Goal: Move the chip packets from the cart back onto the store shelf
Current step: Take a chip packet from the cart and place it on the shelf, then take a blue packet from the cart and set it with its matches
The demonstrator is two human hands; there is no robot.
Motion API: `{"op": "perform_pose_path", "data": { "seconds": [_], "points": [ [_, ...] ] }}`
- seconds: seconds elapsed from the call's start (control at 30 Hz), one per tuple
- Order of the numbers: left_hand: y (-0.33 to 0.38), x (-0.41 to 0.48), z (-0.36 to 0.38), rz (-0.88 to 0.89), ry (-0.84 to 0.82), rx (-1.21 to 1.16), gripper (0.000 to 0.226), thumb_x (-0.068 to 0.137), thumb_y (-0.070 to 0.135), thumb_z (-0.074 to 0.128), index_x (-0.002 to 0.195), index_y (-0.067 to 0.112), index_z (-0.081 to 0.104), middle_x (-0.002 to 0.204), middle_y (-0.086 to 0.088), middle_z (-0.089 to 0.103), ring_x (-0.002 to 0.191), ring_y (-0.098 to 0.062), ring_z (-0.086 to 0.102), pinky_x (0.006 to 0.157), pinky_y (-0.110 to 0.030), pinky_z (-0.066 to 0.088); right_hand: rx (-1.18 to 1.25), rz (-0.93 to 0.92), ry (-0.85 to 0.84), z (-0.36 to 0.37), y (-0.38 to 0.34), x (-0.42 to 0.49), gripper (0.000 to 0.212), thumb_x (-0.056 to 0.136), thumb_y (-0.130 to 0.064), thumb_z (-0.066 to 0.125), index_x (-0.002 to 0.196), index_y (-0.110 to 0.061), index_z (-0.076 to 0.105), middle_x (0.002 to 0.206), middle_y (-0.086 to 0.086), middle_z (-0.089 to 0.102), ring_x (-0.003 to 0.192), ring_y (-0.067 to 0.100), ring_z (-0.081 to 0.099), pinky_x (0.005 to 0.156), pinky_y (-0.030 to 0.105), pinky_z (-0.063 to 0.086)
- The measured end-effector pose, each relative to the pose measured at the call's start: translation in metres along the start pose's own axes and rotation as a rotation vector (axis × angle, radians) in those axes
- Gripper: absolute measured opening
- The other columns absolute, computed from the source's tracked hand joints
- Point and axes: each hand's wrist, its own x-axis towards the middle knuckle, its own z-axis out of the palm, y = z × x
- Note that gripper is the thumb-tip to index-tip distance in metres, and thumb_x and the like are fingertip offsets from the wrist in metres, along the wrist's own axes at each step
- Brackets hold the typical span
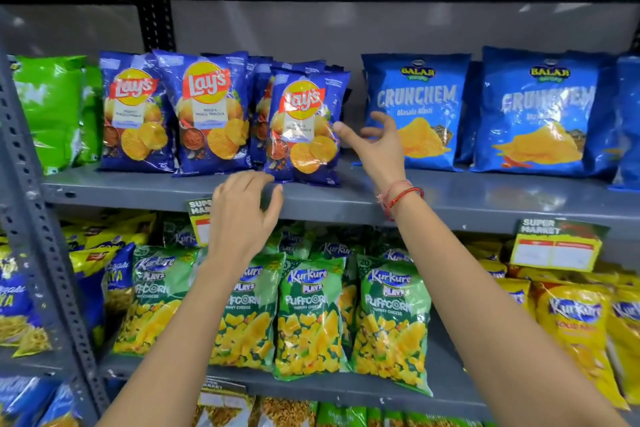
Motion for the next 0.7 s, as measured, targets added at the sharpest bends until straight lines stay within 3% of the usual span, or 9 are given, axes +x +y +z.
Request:
{"op": "perform_pose_path", "data": {
  "seconds": [0.13, 0.3, 0.43, 0.57, 0.7],
  "points": [
    [0.060, -0.013, 0.014, 0.127, 0.106, -0.197, 0.025, 0.089, 0.023, 0.052, 0.098, 0.004, 0.067, 0.100, -0.010, 0.070, 0.097, -0.027, 0.060, 0.086, -0.033, 0.043, 0.029, -0.099, 0.113, -0.063, 0.001, -0.040, 0.045, 0.073, -0.034, 0.078, 0.110, -0.021, 0.055, 0.099, -0.002, 0.061, 0.086, 0.009, 0.061, 0.084, 0.022, 0.050],
    [0.159, -0.050, 0.053, 0.279, 0.018, -0.455, 0.020, 0.089, 0.017, 0.053, 0.095, 0.005, 0.068, 0.097, -0.008, 0.071, 0.093, -0.023, 0.062, 0.088, -0.025, 0.043, -0.036, -0.122, 0.320, -0.169, 0.022, -0.108, 0.031, 0.077, -0.023, 0.076, 0.102, -0.019, 0.058, 0.099, 0.007, 0.066, 0.089, 0.015, 0.063, 0.073, 0.016, 0.051],
    [0.239, -0.098, 0.100, 0.410, -0.172, -0.656, 0.020, 0.089, 0.016, 0.053, 0.094, 0.004, 0.068, 0.095, -0.009, 0.070, 0.092, -0.021, 0.059, 0.087, -0.023, 0.042, -0.176, -0.030, 0.474, -0.265, 0.052, -0.167, 0.025, 0.078, -0.020, 0.074, 0.100, -0.017, 0.061, 0.094, 0.003, 0.066, 0.083, 0.004, 0.060, 0.071, 0.012, 0.048],
    [0.314, -0.161, 0.154, 0.476, -0.414, -0.801, 0.023, 0.087, 0.020, 0.053, 0.093, 0.005, 0.069, 0.093, -0.010, 0.071, 0.093, -0.019, 0.057, 0.089, -0.026, 0.041, -0.340, 0.162, 0.589, -0.354, 0.102, -0.232, 0.021, 0.078, -0.024, 0.073, 0.096, -0.019, 0.062, 0.087, -0.005, 0.066, 0.079, 0.004, 0.060, 0.071, 0.013, 0.047],
    [0.373, -0.229, 0.205, 0.507, -0.791, -0.858, 0.032, 0.084, 0.027, 0.048, 0.095, 0.005, 0.068, 0.094, -0.014, 0.071, 0.094, -0.020, 0.057, 0.084, -0.026, 0.039, -0.465, 0.450, 0.680, -0.427, 0.168, -0.308, 0.022, 0.077, -0.027, 0.074, 0.093, -0.014, 0.066, 0.082, -0.006, 0.068, 0.069, -0.006, 0.058, 0.069, 0.012, 0.047]
  ]
}}
